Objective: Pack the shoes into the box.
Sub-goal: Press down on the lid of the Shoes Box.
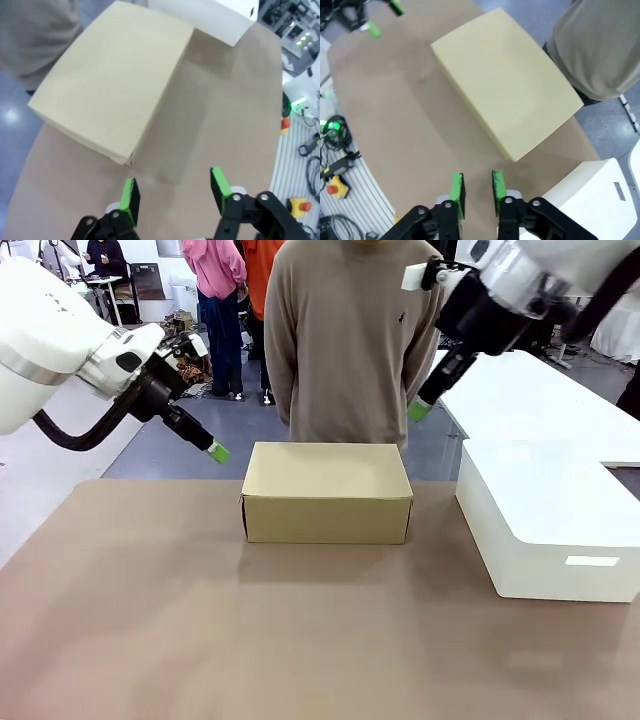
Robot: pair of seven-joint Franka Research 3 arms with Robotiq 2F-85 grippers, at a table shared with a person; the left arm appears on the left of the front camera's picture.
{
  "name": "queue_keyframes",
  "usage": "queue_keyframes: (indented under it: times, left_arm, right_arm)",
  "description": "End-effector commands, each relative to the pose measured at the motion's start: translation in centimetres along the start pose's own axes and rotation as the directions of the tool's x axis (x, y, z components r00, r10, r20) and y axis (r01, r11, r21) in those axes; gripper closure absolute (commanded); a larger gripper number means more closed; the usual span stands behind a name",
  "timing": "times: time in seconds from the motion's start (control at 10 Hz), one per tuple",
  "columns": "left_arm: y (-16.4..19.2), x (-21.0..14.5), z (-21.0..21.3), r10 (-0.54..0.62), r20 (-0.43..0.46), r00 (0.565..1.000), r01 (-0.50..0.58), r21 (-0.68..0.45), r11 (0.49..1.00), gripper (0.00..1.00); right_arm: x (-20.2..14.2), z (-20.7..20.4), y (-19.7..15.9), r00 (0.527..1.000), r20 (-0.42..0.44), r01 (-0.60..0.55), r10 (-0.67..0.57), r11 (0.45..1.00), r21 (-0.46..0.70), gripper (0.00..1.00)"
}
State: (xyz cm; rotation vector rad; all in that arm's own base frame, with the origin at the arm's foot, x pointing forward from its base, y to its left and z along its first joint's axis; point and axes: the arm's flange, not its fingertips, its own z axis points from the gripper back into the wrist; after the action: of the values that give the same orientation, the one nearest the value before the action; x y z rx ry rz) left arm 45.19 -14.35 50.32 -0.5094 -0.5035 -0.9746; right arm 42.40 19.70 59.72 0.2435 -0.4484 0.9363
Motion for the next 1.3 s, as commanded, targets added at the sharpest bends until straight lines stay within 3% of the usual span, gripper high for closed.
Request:
queue_keyframes:
  times: [0.0, 0.5, 0.6, 1.1, 1.2]
  left_arm:
    - [-2.5, -0.5, -0.1, 0.027, -0.033, 0.999, -0.024, 0.098, 0.995, 0.00]
    - [-4.7, -0.6, -0.5, -0.085, 0.015, 0.996, 0.078, 0.270, 0.960, 0.00]
    - [-4.6, -0.1, -0.3, -0.044, 0.017, 0.999, 0.041, 0.160, 0.986, 0.00]
    - [-4.7, -0.3, -0.6, -0.059, 0.031, 0.998, 0.053, 0.165, 0.985, 0.00]
    - [-5.5, 0.0, -0.6, 0.019, 0.079, 0.997, -0.038, 0.240, 0.970, 0.00]
  right_arm:
    - [3.1, -1.8, -1.0, 0.998, 0.009, 0.064, -0.063, 0.994, -0.085, 1.00]
    - [5.9, -5.3, -2.3, 0.993, 0.026, 0.122, -0.119, 0.976, -0.181, 1.00]
    - [5.2, -5.2, -2.1, 0.995, 0.037, 0.093, -0.090, 0.988, -0.119, 1.00]
    - [5.2, -5.2, -2.1, 0.995, 0.037, 0.093, -0.090, 0.988, -0.119, 1.00]
    - [5.5, -5.4, -2.1, 0.995, 0.032, 0.098, -0.095, 0.986, -0.135, 1.00]
